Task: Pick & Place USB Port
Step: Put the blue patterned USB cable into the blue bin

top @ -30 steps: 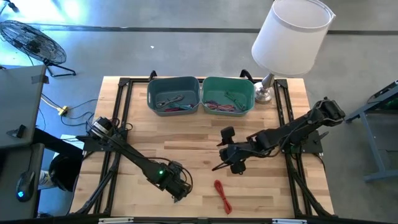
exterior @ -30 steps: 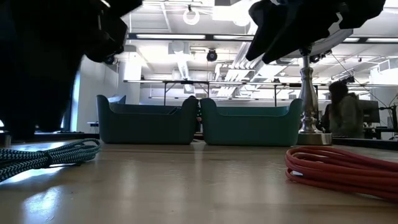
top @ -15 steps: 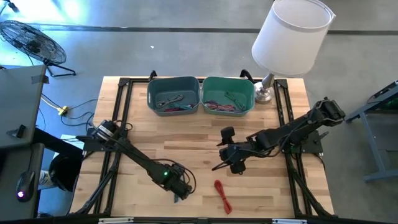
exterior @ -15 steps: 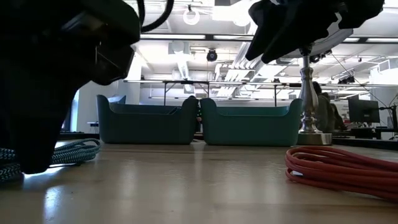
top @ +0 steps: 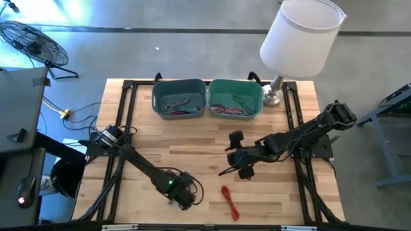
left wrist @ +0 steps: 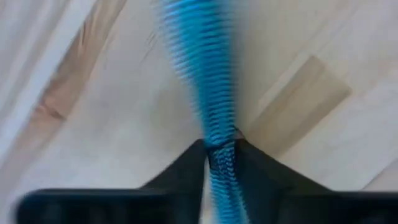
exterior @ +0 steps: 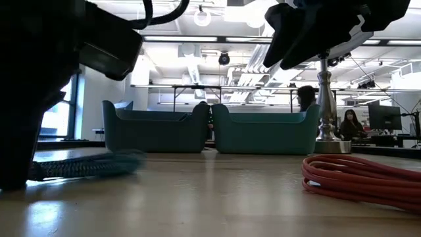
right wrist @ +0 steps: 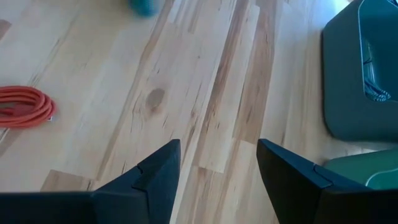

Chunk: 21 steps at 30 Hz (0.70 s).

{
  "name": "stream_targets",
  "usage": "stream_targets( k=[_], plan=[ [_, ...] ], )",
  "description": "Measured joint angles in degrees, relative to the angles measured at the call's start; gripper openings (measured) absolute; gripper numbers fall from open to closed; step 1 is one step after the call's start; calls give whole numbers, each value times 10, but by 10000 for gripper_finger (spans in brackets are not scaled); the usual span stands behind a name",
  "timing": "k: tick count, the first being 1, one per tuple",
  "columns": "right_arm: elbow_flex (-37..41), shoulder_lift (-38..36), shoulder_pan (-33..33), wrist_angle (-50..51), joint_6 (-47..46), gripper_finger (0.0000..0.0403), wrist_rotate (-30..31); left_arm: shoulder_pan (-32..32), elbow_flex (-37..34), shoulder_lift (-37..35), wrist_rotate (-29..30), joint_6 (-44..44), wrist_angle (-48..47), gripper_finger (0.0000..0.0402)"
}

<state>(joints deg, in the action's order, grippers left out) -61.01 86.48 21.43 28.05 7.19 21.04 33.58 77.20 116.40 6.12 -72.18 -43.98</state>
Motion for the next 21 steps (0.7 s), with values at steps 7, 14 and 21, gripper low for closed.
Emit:
stream_targets(
  k=[7, 14, 21],
  plan=[
    [62, 0, -1, -94, 23, 190, 1, 4, -1, -2, 119, 79, -40, 22],
    [211, 1, -5, -402, 166, 166, 9, -6, -3, -59, 264, 104, -206, 10],
    [308, 1, -24, -732, 285, 134, 33, -45, -5, -164, 413, 168, -421, 10]
  ],
)
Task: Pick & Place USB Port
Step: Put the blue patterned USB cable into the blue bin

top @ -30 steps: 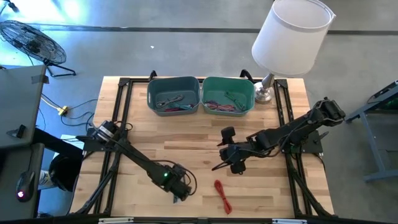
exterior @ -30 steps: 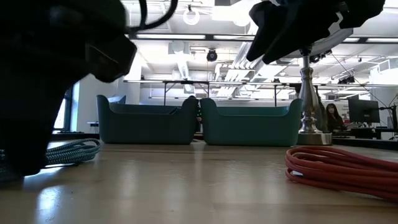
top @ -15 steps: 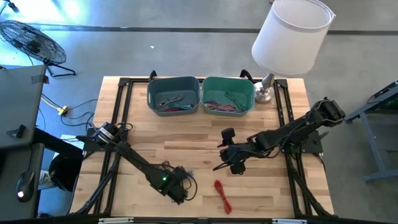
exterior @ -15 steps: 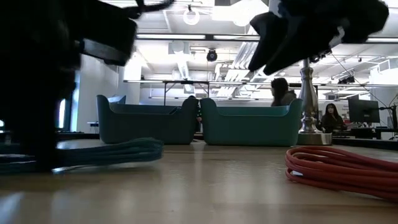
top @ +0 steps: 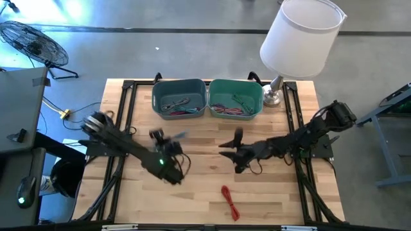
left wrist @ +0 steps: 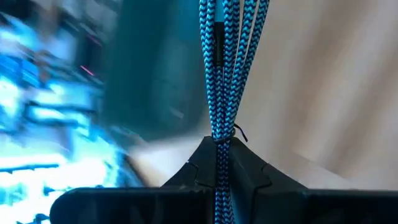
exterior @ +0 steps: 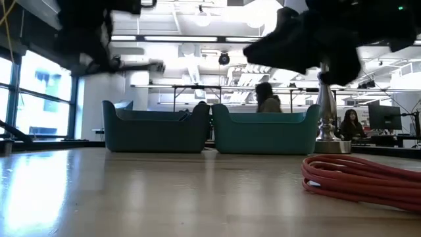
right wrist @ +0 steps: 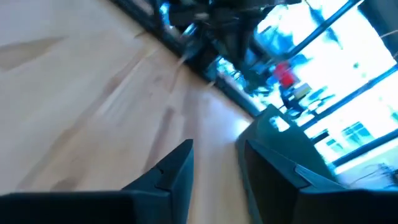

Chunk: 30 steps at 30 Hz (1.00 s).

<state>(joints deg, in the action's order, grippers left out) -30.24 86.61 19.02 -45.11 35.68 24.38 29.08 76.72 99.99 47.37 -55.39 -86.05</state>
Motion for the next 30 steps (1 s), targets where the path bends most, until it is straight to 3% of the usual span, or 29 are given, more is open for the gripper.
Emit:
stream_targets(
  k=[5, 10, 15, 20, 22, 25, 30],
  plan=[
    [-20, 0, -21, 12, 18, 130, -6, -66, 1, -68, 114, 101, -36, 10],
    [-34, 0, -30, 38, 19, 129, 0, -177, 1, -110, 108, 267, -3, 10],
    [-35, 0, -30, 33, 19, 129, 16, -300, 2, -123, 40, 493, 81, 10],
    [-35, 0, -23, 32, 3, 129, 65, -397, 2, -124, -23, 688, 202, 10],
    [-35, 0, -16, 31, -10, 129, 90, -432, 2, -124, -73, 749, 253, 10],
    [-35, 0, 7, 32, -34, 129, 145, -478, 2, -124, -182, 805, 321, 24],
    [-35, 0, 61, 32, -37, 129, 253, -544, 2, -124, -340, 823, 374, 87]
  ],
)
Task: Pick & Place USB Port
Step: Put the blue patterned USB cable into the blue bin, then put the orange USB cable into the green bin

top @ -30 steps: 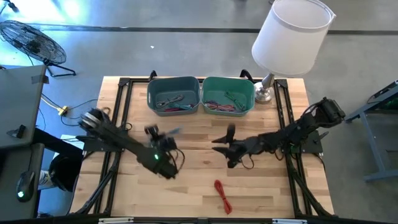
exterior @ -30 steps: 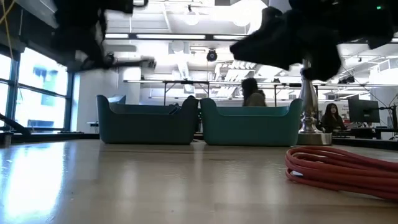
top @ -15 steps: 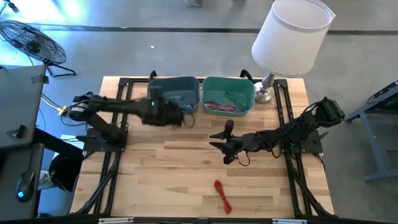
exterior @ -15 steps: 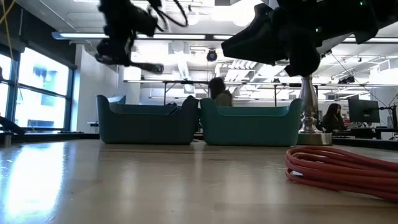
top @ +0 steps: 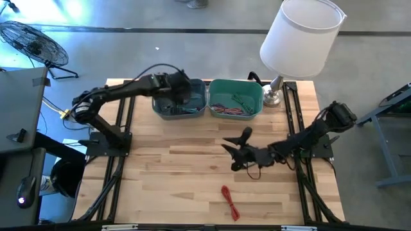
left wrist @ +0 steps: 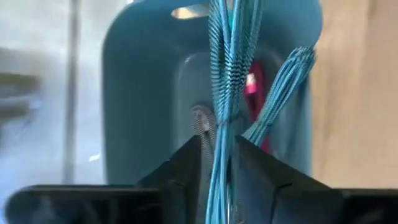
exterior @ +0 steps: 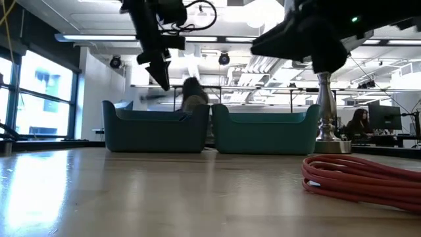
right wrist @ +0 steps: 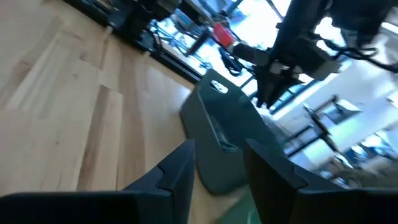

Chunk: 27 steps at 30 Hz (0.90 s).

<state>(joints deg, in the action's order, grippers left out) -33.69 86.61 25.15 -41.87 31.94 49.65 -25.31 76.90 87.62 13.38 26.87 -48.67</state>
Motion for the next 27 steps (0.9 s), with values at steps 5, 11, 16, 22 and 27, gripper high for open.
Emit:
stream_targets(
  k=[5, 11, 16, 22, 27],
  plan=[
    [0, 0, 45, 0, 0, 129, 100, -50, 0, 3, -113, 7, -8, 140],
    [0, 0, 55, 0, 0, 129, 164, -66, 0, 3, -158, 86, -74, 147],
    [0, 0, 56, 0, -1, 128, 180, -56, 1, -16, -163, 100, -154, 36],
    [0, 0, 71, 0, -1, 99, 184, 12, 1, -87, -146, 75, -206, 3],
    [0, 0, 85, 0, -8, 53, 221, 100, 1, -190, -130, 33, -209, 1]
  ],
)
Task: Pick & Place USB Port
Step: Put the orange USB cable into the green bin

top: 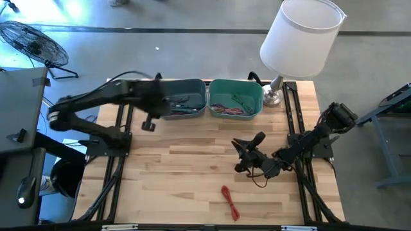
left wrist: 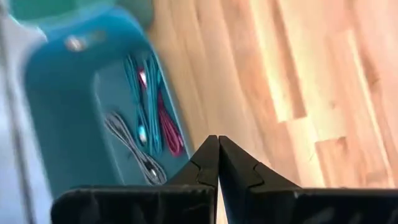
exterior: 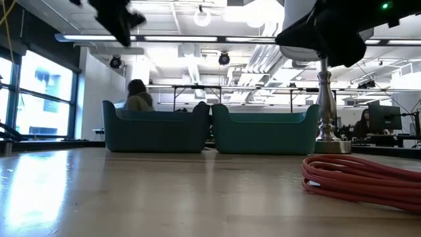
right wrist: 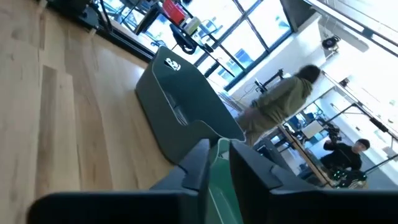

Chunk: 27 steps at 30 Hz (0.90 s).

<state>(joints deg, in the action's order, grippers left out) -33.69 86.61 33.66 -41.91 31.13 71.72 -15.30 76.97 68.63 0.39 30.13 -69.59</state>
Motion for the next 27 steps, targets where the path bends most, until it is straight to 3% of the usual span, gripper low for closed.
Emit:
stream_targets(
  k=[5, 10, 15, 21, 27],
  plan=[
    [-16, 0, 32, 4, -44, 5, 48, 107, -45, -140, 54, -53, 71, 1],
    [-84, 0, 87, 81, -71, 2, 116, 187, -210, -323, 65, -106, 226, 0],
    [-192, 0, 141, 127, -68, 1, 180, 219, -376, -472, 79, -138, 317, 0],
    [-315, 21, 181, 129, -58, 1, 184, 245, -512, -570, 47, -143, 440, 0],
    [-413, 62, 207, 129, -24, 0, 182, 276, -589, -603, 57, -143, 497, 0]
  ],
)
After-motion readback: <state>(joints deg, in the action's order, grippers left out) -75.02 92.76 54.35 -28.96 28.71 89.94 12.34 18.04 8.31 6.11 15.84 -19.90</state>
